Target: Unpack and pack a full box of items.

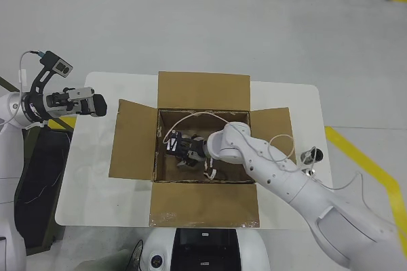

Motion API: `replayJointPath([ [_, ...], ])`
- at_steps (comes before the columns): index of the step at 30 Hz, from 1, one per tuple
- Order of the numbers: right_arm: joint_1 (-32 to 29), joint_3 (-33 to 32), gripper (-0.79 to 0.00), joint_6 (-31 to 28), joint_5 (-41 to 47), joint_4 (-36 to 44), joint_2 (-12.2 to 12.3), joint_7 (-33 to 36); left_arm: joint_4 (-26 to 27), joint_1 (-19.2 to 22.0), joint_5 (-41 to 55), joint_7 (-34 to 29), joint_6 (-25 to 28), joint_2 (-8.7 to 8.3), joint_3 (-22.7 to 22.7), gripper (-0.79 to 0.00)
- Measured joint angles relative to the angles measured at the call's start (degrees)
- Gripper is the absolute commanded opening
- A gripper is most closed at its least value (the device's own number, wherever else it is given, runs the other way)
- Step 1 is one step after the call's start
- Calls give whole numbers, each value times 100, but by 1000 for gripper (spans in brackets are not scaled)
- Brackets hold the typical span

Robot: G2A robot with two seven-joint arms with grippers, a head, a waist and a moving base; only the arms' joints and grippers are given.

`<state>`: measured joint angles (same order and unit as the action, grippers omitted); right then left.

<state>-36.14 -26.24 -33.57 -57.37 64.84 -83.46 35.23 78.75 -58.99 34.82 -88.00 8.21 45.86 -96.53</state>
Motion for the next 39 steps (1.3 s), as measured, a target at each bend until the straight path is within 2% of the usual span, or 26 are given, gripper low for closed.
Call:
replayJointPath([
  [3, 30, 23, -311, -14, -5, -130, -61, 1, 0, 0, 0, 0, 0, 0, 0, 0],
  [4, 36, 25, -416, -19, 1, -157, -76, 5, 0, 0, 0, 0, 0, 0, 0, 0],
  [6, 48, 25, -474, -31, 18, -205, -102, 18, 0, 0, 0, 0, 0, 0, 0, 0],
  [7, 59, 19, -570, -40, 21, -230, -116, 27, 0, 0, 0, 0, 0, 0, 0, 0],
  [10, 77, -26, -680, -52, 40, -242, -136, 50, 0, 0, 0, 0, 0, 0, 0, 0],
  [11, 78, -47, -776, -54, 44, -228, -136, 61, 0, 0, 0, 0, 0, 0, 0, 0],
  [18, -1, -323, -785, -50, 33, 115, -43, 212, 0, 0, 0, 0, 0, 0, 0, 0],
  [24, -246, -767, -785, 10, 9, 749, 161, 465, 0, 0, 0, 0, 0, 0, 0, 0],
  [39, -1472, -2225, -785, 96, 21, 2858, 762, 1229, 0, 0, 0, 0, 0, 0, 0, 0],
])
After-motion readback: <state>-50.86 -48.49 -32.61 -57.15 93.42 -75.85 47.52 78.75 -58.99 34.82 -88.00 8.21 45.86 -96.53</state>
